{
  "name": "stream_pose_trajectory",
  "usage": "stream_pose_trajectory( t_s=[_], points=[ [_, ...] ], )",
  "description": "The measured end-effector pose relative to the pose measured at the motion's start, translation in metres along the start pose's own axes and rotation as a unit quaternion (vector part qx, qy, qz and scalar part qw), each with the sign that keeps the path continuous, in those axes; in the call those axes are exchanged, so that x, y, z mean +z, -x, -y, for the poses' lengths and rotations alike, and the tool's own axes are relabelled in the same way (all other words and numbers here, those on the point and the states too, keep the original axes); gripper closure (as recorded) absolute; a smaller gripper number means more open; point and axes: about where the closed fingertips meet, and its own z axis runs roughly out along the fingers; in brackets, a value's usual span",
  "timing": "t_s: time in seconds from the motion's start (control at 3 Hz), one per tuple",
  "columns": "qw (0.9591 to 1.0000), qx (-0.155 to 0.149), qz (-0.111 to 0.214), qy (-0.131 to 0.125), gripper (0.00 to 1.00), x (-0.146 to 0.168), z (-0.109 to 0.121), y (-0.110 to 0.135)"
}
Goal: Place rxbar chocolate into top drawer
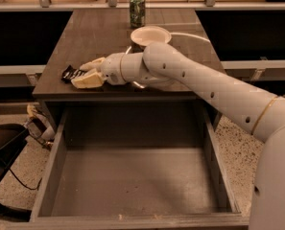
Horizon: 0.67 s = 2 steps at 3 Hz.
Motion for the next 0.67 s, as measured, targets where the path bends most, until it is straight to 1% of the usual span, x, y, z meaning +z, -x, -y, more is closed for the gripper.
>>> stream_pose_trajectory(
  t_s=[0.67],
  points=[
    [1.0000,0.000,0.000,0.000,1.00,-0.0001,-0.0001,0.0002]
  ],
)
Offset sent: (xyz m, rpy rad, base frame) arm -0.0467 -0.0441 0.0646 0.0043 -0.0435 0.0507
